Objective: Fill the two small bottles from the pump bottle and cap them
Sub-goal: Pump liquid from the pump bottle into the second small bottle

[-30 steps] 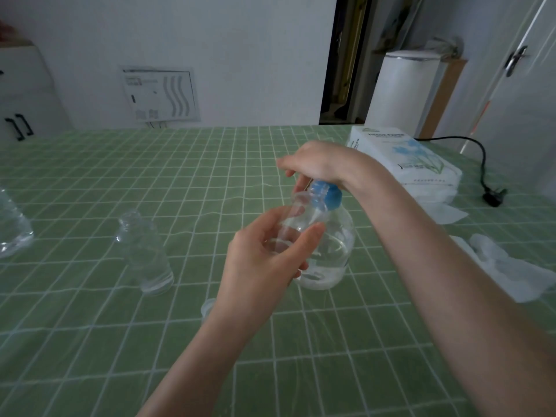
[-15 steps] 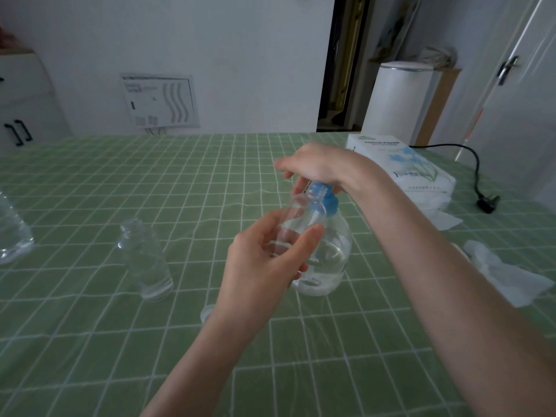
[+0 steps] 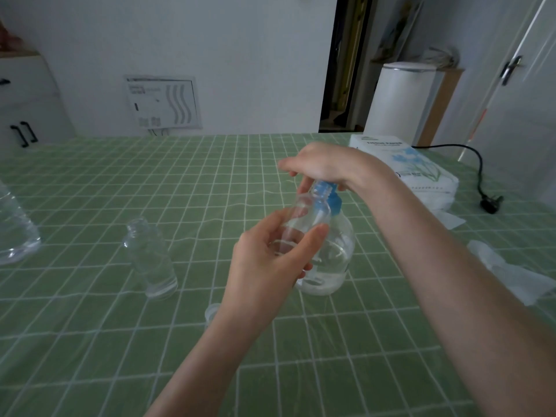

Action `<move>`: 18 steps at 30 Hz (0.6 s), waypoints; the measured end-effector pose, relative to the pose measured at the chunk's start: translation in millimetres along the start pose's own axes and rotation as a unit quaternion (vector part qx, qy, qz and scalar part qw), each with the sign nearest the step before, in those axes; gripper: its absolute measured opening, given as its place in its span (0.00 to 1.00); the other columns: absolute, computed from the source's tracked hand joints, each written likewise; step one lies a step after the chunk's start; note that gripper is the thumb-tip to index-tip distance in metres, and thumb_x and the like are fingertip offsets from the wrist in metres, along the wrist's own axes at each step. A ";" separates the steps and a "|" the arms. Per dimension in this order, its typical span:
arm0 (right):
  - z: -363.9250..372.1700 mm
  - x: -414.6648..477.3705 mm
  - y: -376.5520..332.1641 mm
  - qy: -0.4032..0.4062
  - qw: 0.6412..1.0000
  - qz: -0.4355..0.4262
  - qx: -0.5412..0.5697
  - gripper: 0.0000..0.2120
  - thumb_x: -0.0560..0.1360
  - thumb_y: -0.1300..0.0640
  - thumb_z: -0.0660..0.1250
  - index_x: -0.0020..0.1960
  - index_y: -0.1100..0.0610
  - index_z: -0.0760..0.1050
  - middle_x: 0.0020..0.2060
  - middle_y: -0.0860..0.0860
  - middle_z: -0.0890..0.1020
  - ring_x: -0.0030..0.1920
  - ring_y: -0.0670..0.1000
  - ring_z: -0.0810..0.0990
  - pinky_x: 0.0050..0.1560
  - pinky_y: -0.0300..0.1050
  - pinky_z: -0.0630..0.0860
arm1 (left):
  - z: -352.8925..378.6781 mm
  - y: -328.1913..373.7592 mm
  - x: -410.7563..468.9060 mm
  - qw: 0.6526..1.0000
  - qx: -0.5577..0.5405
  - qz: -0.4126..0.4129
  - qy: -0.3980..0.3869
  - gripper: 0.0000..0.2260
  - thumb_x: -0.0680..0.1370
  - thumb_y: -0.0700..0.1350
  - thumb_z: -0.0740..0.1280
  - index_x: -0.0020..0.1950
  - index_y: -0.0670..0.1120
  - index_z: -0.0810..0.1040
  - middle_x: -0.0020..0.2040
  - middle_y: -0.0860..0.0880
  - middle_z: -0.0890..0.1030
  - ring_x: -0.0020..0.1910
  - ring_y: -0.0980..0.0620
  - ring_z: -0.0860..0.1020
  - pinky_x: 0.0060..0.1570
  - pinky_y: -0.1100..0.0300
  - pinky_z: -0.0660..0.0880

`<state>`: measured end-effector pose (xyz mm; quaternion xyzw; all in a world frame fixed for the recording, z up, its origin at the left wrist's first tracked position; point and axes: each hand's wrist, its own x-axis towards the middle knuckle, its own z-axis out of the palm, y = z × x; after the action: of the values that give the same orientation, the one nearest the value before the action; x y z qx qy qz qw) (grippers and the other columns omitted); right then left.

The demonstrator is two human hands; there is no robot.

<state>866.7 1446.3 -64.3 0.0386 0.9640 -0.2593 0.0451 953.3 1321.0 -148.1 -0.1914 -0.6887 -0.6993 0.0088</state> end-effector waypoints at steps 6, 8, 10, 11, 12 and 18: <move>0.1 2.4 -0.9 -0.006 1.000 0.002 -0.001 0.23 0.79 0.44 0.59 0.66 0.58 0.73 0.62 0.56 0.78 0.57 0.56 0.76 0.47 0.46 0.67 | 0.8 1.9 -0.4 1.000 -0.006 0.003 0.003 0.12 0.65 0.56 0.70 0.47 0.57 0.79 0.34 0.51 0.82 0.29 0.55 0.80 0.30 0.66 0.75; 1.8 1.8 0.2 -0.009 1.000 0.004 0.003 0.24 0.79 0.44 0.58 0.68 0.58 0.72 0.64 0.57 0.77 0.61 0.57 0.76 0.52 0.48 0.67 | 1.3 1.2 -0.9 1.000 -0.011 0.001 0.005 0.15 0.63 0.57 0.69 0.48 0.56 0.79 0.35 0.51 0.83 0.29 0.55 0.80 0.30 0.66 0.75; 4.0 1.4 1.8 -0.012 1.000 0.006 0.001 0.23 0.79 0.45 0.58 0.66 0.58 0.73 0.62 0.57 0.78 0.60 0.57 0.76 0.50 0.47 0.67 | 0.8 -0.5 -1.8 1.000 -0.008 -0.003 0.002 0.16 0.64 0.57 0.69 0.49 0.53 0.80 0.34 0.52 0.82 0.29 0.56 0.79 0.29 0.67 0.74; 5.2 0.9 2.8 -0.015 1.000 0.006 0.001 0.22 0.79 0.45 0.58 0.64 0.59 0.75 0.60 0.57 0.79 0.59 0.57 0.76 0.49 0.47 0.67 | 0.7 -1.5 -2.3 1.000 -0.005 -0.004 0.001 0.17 0.64 0.57 0.69 0.49 0.53 0.80 0.33 0.53 0.82 0.29 0.56 0.79 0.29 0.67 0.74; 6.2 0.5 3.4 -0.016 1.000 0.005 0.001 0.21 0.79 0.46 0.58 0.63 0.59 0.76 0.59 0.57 0.80 0.59 0.57 0.76 0.49 0.47 0.66 | 0.7 -2.4 -2.8 1.000 -0.003 -0.005 0.002 0.17 0.64 0.57 0.69 0.49 0.52 0.80 0.32 0.53 0.82 0.29 0.57 0.79 0.29 0.67 0.74; 8.6 -0.1 4.4 -0.011 1.000 0.002 0.016 0.21 0.79 0.47 0.58 0.64 0.60 0.75 0.59 0.57 0.80 0.61 0.57 0.76 0.52 0.48 0.65 | 0.2 -4.0 -2.7 1.000 0.005 -0.006 0.001 0.13 0.67 0.55 0.70 0.48 0.52 0.81 0.32 0.53 0.82 0.29 0.55 0.80 0.30 0.64 0.76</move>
<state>867.9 1445.8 -73.8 0.0389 0.9591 -0.2749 0.0556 954.7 1320.7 -152.7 -0.1866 -0.6935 -0.6958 0.0066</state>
